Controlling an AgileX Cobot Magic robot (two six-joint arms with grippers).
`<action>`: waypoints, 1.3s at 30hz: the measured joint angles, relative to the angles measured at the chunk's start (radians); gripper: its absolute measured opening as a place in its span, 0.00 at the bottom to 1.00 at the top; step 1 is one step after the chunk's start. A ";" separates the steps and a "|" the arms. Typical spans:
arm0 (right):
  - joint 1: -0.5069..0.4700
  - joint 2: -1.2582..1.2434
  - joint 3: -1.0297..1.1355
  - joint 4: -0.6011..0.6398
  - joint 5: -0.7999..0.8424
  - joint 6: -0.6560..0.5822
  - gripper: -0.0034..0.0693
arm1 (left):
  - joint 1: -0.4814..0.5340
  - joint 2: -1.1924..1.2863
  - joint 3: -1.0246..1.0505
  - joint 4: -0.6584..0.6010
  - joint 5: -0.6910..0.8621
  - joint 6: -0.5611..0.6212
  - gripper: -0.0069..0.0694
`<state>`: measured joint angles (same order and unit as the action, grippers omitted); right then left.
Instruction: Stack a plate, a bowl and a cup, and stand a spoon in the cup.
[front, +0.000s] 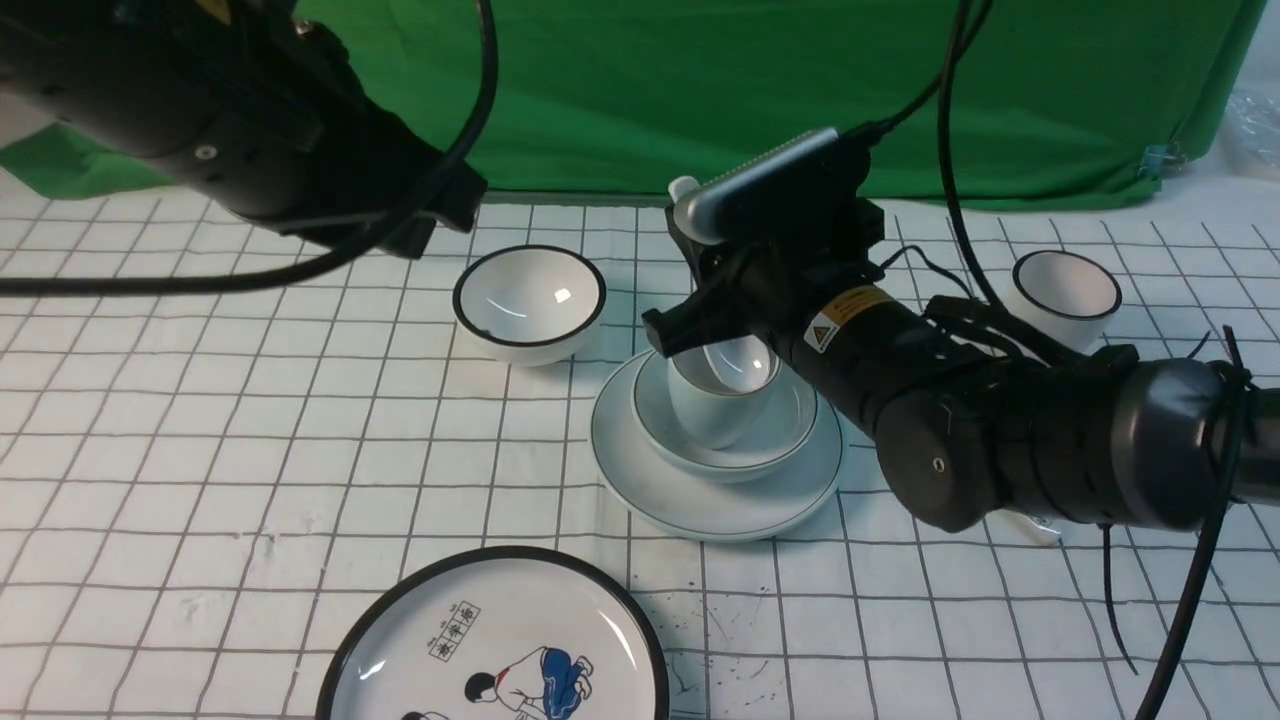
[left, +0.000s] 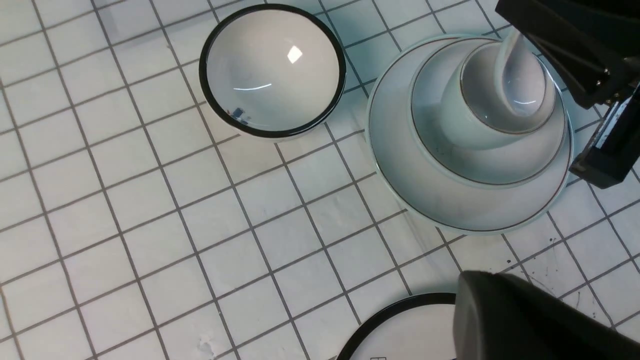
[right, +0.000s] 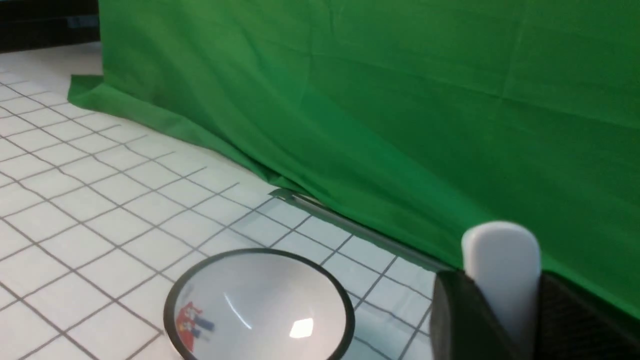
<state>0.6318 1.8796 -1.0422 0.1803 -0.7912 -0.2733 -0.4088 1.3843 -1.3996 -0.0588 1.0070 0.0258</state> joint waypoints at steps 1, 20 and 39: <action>0.000 0.005 0.000 0.001 -0.004 0.000 0.30 | 0.000 0.000 0.000 0.000 0.000 0.000 0.09; -0.030 -0.524 0.000 0.005 0.751 -0.083 0.23 | 0.000 -0.106 0.000 -0.003 -0.015 -0.015 0.09; -0.506 -1.678 0.604 -0.007 0.890 0.125 0.11 | 0.000 -0.995 0.702 -0.064 -0.522 -0.091 0.09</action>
<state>0.1259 0.2021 -0.4382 0.1730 0.0985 -0.1484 -0.4088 0.3891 -0.6978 -0.1225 0.4849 -0.0650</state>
